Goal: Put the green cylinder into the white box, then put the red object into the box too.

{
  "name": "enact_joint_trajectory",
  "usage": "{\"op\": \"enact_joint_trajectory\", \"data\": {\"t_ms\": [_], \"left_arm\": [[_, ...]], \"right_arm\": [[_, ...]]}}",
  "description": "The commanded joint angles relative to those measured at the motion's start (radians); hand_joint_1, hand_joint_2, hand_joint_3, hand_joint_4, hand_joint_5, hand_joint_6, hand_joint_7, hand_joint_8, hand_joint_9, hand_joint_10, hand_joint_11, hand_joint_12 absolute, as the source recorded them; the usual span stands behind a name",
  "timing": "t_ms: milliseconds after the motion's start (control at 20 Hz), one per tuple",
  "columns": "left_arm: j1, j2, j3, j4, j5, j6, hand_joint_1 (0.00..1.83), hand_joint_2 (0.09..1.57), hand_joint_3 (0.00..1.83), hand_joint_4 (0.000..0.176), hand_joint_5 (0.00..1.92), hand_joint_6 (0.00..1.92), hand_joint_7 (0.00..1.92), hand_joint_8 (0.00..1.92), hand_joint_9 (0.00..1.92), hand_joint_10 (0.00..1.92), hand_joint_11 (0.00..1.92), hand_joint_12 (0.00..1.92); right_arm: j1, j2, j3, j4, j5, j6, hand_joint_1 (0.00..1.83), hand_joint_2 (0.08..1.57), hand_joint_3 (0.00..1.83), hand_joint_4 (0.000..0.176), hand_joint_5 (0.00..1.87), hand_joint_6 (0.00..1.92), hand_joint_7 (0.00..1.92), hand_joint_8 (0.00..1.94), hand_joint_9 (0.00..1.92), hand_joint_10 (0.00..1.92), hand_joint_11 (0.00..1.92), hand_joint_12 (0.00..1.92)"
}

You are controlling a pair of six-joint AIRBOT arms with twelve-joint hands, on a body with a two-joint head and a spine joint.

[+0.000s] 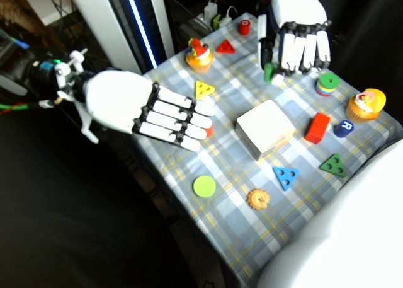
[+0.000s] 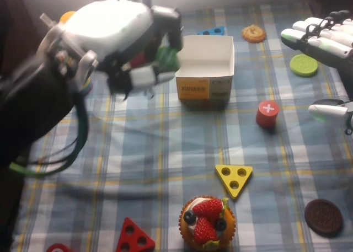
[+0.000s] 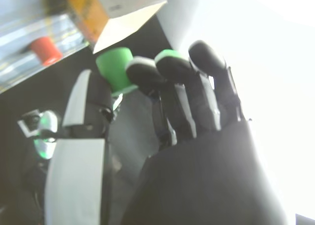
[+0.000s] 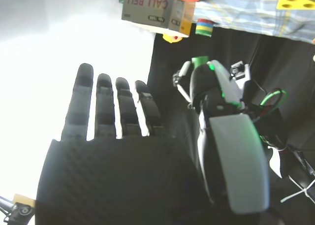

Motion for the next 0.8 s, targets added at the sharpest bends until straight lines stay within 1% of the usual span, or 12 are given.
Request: {"op": "enact_joint_trajectory", "data": {"t_ms": [0,50,150,350,400,450,500,550,600,650,700,750], "left_arm": [[-0.035,-0.018,0.020,0.023,-0.063,0.001,1.20,1.24,0.00,0.000,0.70,1.17,0.82,1.54,0.51,1.83,0.13,1.92],[-0.064,-0.053,0.060,0.012,-0.027,0.001,1.19,1.24,0.00,0.000,0.69,1.24,0.83,1.47,0.47,1.65,0.04,1.92],[-0.093,-0.096,0.117,-0.007,0.017,0.003,1.20,1.23,0.00,0.000,0.70,1.24,0.87,1.41,0.51,1.65,0.12,1.92],[-0.119,-0.190,0.225,-0.134,0.091,0.113,1.21,1.23,0.00,0.000,0.73,1.13,0.81,1.55,0.43,1.92,0.33,1.92],[-0.119,-0.198,0.237,-0.156,0.100,0.113,1.10,1.15,0.00,0.000,0.39,1.03,0.41,1.44,0.13,1.77,0.07,1.92],[-0.118,-0.205,0.244,-0.168,0.105,0.113,1.08,1.08,0.00,0.021,0.14,0.87,0.11,1.13,0.03,1.41,0.01,1.80],[-0.117,-0.210,0.247,-0.170,0.109,0.113,1.03,1.03,0.00,0.084,0.03,0.56,0.02,0.65,0.00,0.77,0.00,1.49],[-0.117,-0.212,0.247,-0.174,0.109,0.113,1.01,1.01,0.00,0.110,0.01,0.37,0.00,0.34,0.00,0.36,0.00,1.21],[-0.117,-0.213,0.247,-0.177,0.107,0.113,0.96,0.99,0.00,0.115,0.01,0.23,0.00,0.11,0.00,0.07,0.00,0.77],[-0.116,-0.207,0.240,-0.178,0.097,0.112,0.86,1.01,0.00,0.114,0.01,0.16,0.00,0.02,0.00,0.01,0.00,0.31],[-0.114,-0.199,0.231,-0.174,0.089,0.107,0.76,1.05,0.00,0.108,0.03,0.11,0.00,0.00,0.00,0.00,0.00,0.06],[-0.110,-0.181,0.213,-0.157,0.076,0.086,0.40,1.18,0.06,0.084,0.00,0.07,0.00,0.00,0.00,0.00,0.00,0.01]], "right_arm": [[0.008,-0.004,0.004,-0.003,0.120,0.004,0.46,1.34,0.00,0.000,0.00,0.00,0.00,0.00,0.00,0.00,0.00,0.71],[0.008,-0.006,0.005,-0.007,0.120,0.004,0.46,1.35,0.00,0.000,0.00,0.00,0.00,0.00,0.00,0.00,0.00,0.72],[0.009,-0.012,0.007,-0.013,0.119,0.005,0.50,1.35,0.00,0.000,0.00,0.00,0.00,0.00,0.00,0.00,0.00,0.71],[0.014,-0.033,0.025,-0.048,0.105,0.049,0.48,1.34,0.00,0.000,0.00,0.00,0.00,0.00,0.00,0.00,0.00,0.94],[0.018,-0.038,0.029,-0.060,0.097,0.058,0.46,1.35,0.00,0.000,0.00,0.00,0.00,0.00,0.00,0.00,0.00,0.87],[0.027,-0.043,0.031,-0.076,0.086,0.064,0.46,1.35,0.00,0.000,0.00,0.00,0.00,0.00,0.01,0.00,0.00,0.75],[0.037,-0.047,0.033,-0.091,0.073,0.068,0.46,1.35,0.00,0.000,0.00,0.00,0.00,0.00,0.03,0.02,0.00,0.78],[0.042,-0.053,0.035,-0.102,0.064,0.073,0.47,1.35,0.00,0.000,0.00,0.00,0.00,0.00,0.04,0.03,0.00,0.85],[0.047,-0.057,0.038,-0.113,0.055,0.077,0.52,1.34,0.00,0.000,0.00,0.00,0.00,0.00,0.05,0.03,0.00,0.87],[0.062,-0.065,0.043,-0.131,0.033,0.082,0.58,1.32,0.00,0.000,0.00,0.00,0.02,0.01,0.06,0.04,0.00,0.88],[0.071,-0.070,0.046,-0.140,0.021,0.084,0.63,1.31,0.00,0.000,0.00,0.00,0.03,0.01,0.07,0.05,0.00,0.98],[0.083,-0.076,0.049,-0.152,0.003,0.084,0.65,1.29,0.00,0.000,0.01,0.00,0.05,0.01,0.07,0.07,0.00,1.05]]}}
